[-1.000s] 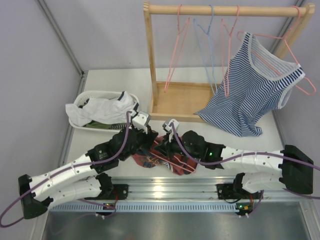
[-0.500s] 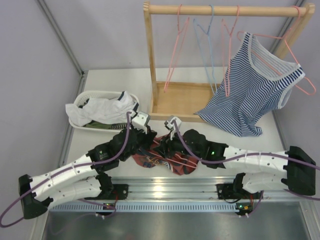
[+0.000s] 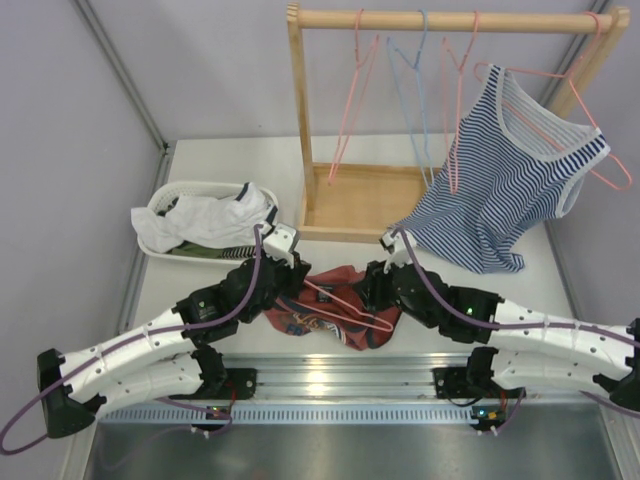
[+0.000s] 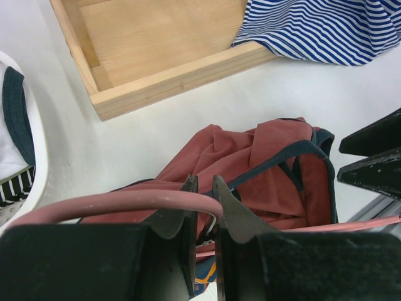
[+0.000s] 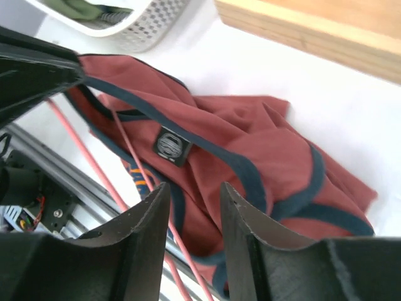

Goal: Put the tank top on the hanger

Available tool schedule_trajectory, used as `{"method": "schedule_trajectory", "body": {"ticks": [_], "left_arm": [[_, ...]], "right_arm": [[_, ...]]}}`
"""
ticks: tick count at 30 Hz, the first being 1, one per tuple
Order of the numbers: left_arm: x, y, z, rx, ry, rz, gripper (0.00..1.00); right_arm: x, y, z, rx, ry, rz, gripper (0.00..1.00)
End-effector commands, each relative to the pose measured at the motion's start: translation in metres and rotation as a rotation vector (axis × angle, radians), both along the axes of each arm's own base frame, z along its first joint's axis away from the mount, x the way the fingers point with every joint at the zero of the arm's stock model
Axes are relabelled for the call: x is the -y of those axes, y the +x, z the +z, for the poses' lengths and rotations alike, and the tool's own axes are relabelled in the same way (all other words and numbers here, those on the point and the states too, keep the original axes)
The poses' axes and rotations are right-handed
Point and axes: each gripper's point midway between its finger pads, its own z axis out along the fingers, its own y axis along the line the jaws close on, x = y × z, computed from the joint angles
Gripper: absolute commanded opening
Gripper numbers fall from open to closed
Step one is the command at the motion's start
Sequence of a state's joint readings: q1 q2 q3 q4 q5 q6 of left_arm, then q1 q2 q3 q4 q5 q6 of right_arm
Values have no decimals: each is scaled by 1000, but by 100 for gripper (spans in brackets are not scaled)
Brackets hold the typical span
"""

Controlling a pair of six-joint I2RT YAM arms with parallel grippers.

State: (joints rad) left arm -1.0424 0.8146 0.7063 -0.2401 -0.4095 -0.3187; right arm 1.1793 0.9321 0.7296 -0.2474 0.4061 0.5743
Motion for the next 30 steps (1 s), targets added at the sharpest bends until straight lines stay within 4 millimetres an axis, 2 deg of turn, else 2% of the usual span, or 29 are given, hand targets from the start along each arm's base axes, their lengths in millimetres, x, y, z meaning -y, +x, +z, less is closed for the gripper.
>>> {"method": "schedule_trajectory", "body": {"ticks": [1, 4, 11, 17, 24, 30], "left_arm": [[2, 4, 20, 39, -29, 9, 0], [2, 4, 21, 38, -30, 10, 0], [2, 4, 21, 42, -32, 14, 0], [1, 4, 22, 43, -34, 21, 0], [1, 4, 22, 40, -33, 20, 0], [0, 4, 21, 40, -32, 24, 0]], "right_arm": [[36, 4, -9, -68, -30, -167, 37], [44, 2, -18, -89, -57, -188, 33], [52, -2, -33, -135, -129, -211, 31], [43, -8, -43, -167, -129, -163, 31], [30, -6, -47, -174, -143, -140, 32], [33, -7, -58, -199, -188, -158, 31]]}}
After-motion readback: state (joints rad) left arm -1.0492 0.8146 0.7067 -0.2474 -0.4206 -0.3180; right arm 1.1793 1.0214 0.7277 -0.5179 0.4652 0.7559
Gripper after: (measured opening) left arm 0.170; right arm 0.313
